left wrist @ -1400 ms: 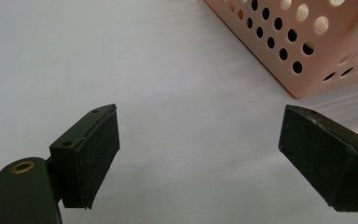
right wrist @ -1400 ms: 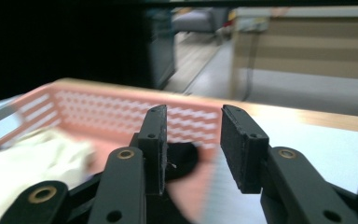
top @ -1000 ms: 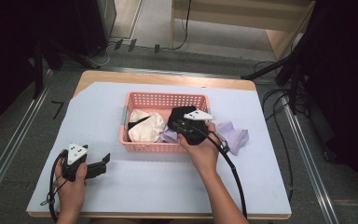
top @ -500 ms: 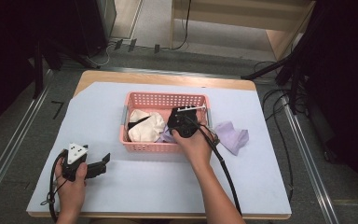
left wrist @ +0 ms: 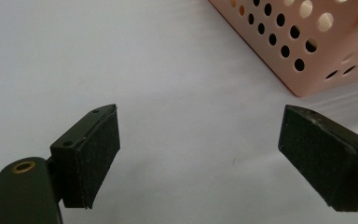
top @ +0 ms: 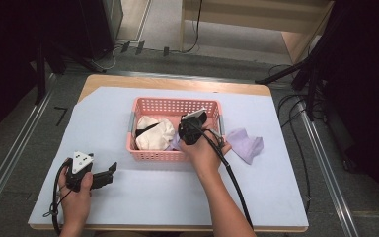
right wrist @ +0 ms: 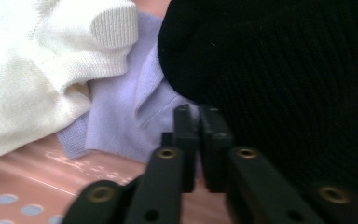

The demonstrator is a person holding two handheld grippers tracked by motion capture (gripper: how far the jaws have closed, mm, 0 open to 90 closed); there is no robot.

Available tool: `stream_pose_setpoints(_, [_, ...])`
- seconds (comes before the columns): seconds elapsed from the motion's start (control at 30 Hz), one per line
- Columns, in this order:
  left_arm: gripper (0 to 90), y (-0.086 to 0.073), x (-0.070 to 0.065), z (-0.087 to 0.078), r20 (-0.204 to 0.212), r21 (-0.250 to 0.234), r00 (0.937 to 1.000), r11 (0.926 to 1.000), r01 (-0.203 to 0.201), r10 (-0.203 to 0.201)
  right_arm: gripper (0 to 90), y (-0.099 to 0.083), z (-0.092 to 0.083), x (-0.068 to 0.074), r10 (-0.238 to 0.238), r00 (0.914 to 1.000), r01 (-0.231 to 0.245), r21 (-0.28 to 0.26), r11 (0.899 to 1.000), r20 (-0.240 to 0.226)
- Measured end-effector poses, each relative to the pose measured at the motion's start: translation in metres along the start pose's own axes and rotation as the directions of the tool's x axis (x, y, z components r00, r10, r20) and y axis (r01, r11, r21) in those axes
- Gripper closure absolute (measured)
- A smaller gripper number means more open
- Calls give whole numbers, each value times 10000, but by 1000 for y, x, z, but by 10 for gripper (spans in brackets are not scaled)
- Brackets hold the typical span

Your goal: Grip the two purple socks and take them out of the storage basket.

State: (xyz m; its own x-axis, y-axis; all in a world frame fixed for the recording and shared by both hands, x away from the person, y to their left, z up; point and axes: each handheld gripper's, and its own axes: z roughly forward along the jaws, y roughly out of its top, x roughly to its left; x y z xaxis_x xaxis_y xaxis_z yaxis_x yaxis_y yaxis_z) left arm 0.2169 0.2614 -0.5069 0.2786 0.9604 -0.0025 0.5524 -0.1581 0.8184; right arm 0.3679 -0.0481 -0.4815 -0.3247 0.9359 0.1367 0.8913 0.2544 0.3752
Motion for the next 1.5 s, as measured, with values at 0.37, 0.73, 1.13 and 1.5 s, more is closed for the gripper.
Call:
stream_pose_setpoints(0.37, [136,0,1,0,26,-5,10000,10000,42,-42,900,-16,-25,-10,153,9862,-754,-3654,9278,-1646])
stream_pose_setpoints(0.73, [135,0,0,0,-2,-3,10000,10000,30,-30,900,-23,-62,-13,-1329,9788,92,-6144,7889,-1560])
stream_pose_setpoints(1.13, [135,0,1,0,23,63,10000,10000,25,-25,773,-9,-15,-6,-700,9772,155,-2615,9651,-2005])
stream_pose_setpoints(1.5, [136,0,0,1,-19,57,10000,10000,21,-21,585,7,2,4,476,9878,-472,62,9989,-1483])
